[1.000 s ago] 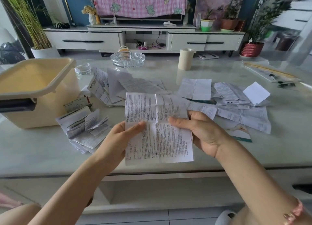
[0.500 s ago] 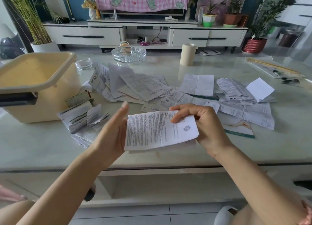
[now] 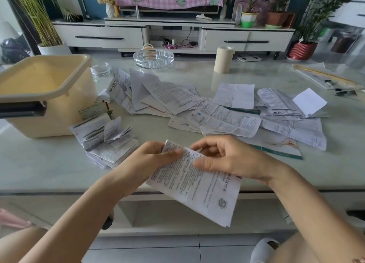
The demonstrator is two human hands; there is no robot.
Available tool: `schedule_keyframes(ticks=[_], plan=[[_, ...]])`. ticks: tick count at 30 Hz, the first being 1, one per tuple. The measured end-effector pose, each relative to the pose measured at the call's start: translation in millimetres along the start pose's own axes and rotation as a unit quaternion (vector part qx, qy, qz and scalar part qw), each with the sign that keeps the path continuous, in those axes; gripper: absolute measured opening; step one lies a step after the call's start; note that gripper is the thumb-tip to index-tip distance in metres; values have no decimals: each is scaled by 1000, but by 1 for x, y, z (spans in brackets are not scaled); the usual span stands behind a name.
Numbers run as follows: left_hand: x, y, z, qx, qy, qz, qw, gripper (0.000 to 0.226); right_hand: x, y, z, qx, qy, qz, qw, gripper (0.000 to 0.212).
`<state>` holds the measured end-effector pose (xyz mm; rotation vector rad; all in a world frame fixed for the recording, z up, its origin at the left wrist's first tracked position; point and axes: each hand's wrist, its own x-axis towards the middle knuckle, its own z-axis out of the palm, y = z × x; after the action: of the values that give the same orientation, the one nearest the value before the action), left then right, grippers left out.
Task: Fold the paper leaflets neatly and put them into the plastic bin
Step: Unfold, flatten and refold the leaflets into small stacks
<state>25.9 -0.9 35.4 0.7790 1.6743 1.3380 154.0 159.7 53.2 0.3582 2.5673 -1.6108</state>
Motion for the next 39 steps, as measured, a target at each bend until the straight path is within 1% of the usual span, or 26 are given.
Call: schedule_keyframes(ticks=[1, 2, 4, 6, 8, 10, 11, 12, 14, 15, 16, 18, 19, 20, 23, 25, 28, 30, 31, 32, 34, 36, 37, 38, 39], plan=[[1, 0, 1, 2, 3, 1, 1000, 29, 2, 0, 4, 6, -12, 3, 1000, 39], [1, 1, 1, -5, 7, 2, 1000, 27, 3, 1, 6, 19, -2, -1, 1000, 33], [3, 2, 1, -61, 26, 5, 998, 28, 5, 1, 5, 55, 62, -2, 997, 25], [5, 1, 3, -156, 65, 12, 986, 28, 7, 3, 6, 108, 132, -4, 985, 27], [7, -2, 8, -225, 119, 17, 967, 32, 9, 3, 11, 149, 184, -13, 971, 28], [7, -6, 12, -258, 157, 33, 953, 37, 13, 3, 18, 142, 233, -31, 962, 17], [6, -7, 15, -252, 163, 47, 953, 38, 14, 3, 21, 128, 256, -41, 957, 9], [5, -6, 17, -231, 160, 64, 958, 36, 16, 3, 24, 119, 277, -49, 952, 7], [2, -6, 23, -168, 155, 101, 968, 30, 18, 3, 27, 124, 296, -50, 946, 17], [2, -6, 26, -140, 164, 119, 969, 32, 19, 3, 29, 137, 289, -46, 946, 21], [3, -9, 28, -119, 181, 135, 967, 42, 19, 3, 29, 142, 276, -44, 950, 24], [4, -16, 28, -83, 224, 158, 958, 75, 18, 3, 31, 130, 244, -52, 960, 34], [4, -18, 26, -62, 233, 170, 955, 83, 18, 2, 32, 126, 230, -60, 963, 39], [5, -19, 24, -37, 232, 183, 955, 83, 18, 2, 32, 122, 223, -65, 965, 42], [7, -18, 21, 73, 238, 206, 946, 54, 20, 4, 32, 56, 246, -68, 965, 43], [8, -20, 22, 118, 260, 212, 935, 45, 21, 7, 31, -18, 278, -62, 958, 38], [8, -21, 22, 181, 280, 227, 915, 26, 20, 6, 31, -96, 317, -75, 941, 19], [9, -22, 19, 207, 290, 223, 907, 12, 20, 7, 28, -101, 328, -88, 935, 6], [9, -21, 18, 207, 294, 210, 909, 8, 19, 7, 26, -93, 327, -92, 936, 7], [9, -20, 16, 197, 290, 196, 916, 8, 19, 7, 24, -81, 323, -91, 939, 9], [9, -18, 15, 130, 251, 168, 945, 24, 17, 5, 20, 0, 297, -75, 952, 12], [6, -13, 17, 12, 169, 126, 977, 35, 14, 1, 19, 134, 240, -62, 959, 12], [4, -11, 20, -42, 127, 99, 986, 35, 14, 0, 20, 170, 220, -58, 959, 12], [2, -10, 24, -82, 96, 80, 989, 33, 14, 0, 23, 167, 213, -58, 961, 10], [0, -10, 28, -98, 80, 73, 989, 31, 15, 1, 26, 143, 216, -58, 964, 10]])
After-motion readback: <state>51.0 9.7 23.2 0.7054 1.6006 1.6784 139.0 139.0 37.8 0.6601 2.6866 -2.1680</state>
